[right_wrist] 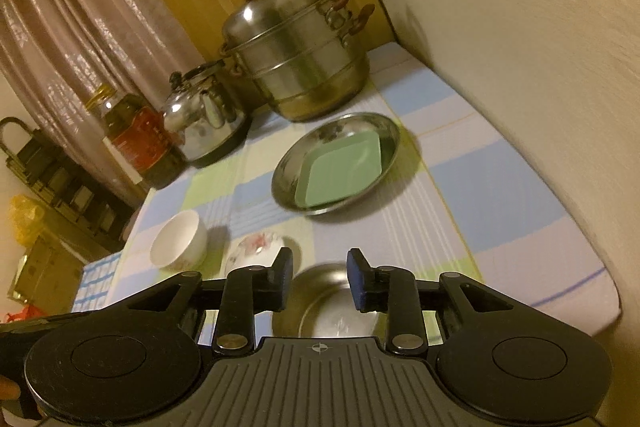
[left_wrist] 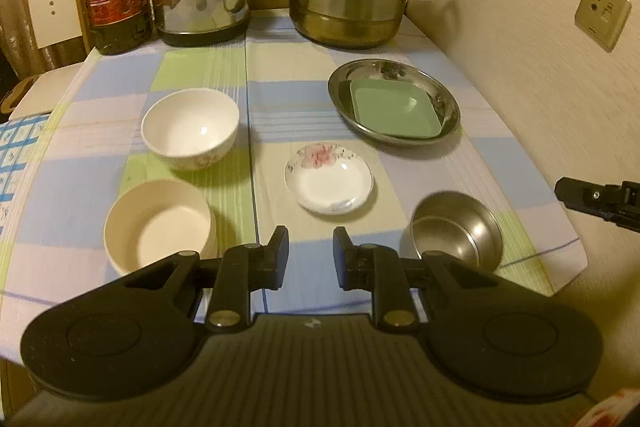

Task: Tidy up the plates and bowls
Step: 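Move the left gripper to the white floral saucer and grasp its rim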

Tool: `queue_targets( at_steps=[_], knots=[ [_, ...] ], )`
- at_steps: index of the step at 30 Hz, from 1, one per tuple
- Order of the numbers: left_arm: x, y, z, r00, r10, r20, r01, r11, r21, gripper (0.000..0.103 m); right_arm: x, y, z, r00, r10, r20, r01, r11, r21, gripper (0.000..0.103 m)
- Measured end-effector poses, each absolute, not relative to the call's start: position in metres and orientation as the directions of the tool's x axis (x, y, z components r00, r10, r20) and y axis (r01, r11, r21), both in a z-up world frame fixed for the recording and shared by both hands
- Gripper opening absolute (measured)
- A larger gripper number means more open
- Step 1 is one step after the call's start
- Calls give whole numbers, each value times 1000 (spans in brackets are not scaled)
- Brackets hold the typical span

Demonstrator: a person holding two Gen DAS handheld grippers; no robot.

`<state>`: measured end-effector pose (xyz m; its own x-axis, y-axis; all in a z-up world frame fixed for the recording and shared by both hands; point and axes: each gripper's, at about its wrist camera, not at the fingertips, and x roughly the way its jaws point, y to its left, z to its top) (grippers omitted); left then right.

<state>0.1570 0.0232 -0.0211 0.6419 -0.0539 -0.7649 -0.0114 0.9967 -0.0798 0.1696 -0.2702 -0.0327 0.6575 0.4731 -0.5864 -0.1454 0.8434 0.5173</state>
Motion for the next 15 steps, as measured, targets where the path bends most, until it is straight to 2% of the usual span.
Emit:
queue_targets(
  at_steps=[11, 15],
  knots=[
    [118, 13, -24, 630, -41, -775, -31, 996, -78, 21, 134, -268, -40, 593, 553, -585, -189, 802, 567, 45],
    [110, 10, -25, 624, -42, -780, -34, 996, -81, 21, 128, -260, -41, 567, 562, -603, -225, 809, 543, 54]
  ],
)
